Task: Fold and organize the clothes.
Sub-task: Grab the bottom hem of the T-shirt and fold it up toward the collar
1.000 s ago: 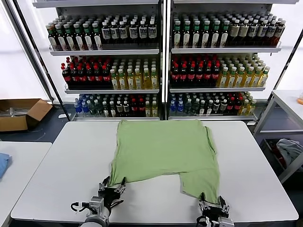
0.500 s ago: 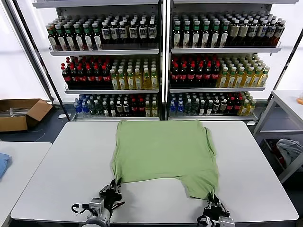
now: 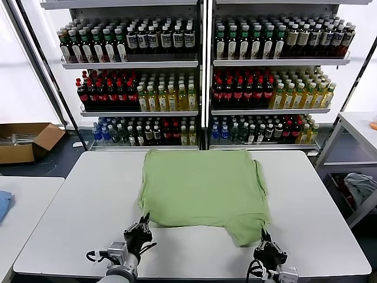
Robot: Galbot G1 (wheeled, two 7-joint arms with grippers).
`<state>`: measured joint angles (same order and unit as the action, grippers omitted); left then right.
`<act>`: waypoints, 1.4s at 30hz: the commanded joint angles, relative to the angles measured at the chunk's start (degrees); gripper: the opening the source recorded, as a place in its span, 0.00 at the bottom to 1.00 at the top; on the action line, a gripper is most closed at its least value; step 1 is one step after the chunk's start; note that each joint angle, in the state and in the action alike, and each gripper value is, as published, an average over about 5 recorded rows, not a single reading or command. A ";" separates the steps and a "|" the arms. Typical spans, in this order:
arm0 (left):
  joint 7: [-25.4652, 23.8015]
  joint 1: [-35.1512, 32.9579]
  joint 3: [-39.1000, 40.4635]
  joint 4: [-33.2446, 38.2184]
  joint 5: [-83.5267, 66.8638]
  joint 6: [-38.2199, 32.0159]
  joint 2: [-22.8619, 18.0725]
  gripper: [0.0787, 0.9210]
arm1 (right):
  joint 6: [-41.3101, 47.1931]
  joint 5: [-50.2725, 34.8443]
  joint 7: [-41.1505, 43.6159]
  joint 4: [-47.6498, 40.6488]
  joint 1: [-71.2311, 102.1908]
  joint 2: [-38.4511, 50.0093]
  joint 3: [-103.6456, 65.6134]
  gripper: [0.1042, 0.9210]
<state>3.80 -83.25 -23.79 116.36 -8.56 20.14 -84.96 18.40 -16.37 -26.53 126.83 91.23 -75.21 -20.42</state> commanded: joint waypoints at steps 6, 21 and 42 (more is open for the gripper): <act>1.08 8.94 0.54 -4.68 -5.25 -4.75 0.45 0.01 | -1.01 -0.35 3.60 -11.82 -20.75 0.78 -1.43 0.00; 2.49 22.14 0.87 -19.06 -8.74 -4.77 2.87 0.01 | 1.51 -0.73 5.12 -27.97 -36.15 1.92 3.29 0.00; 2.52 28.18 2.75 -26.70 -9.61 -1.78 3.28 0.04 | 6.56 -2.10 9.76 -39.24 -44.59 -0.84 6.54 0.09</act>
<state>6.43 -56.82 -21.23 91.95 -17.86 18.16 -81.83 22.82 -18.13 -18.41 91.92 50.02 -75.19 -14.58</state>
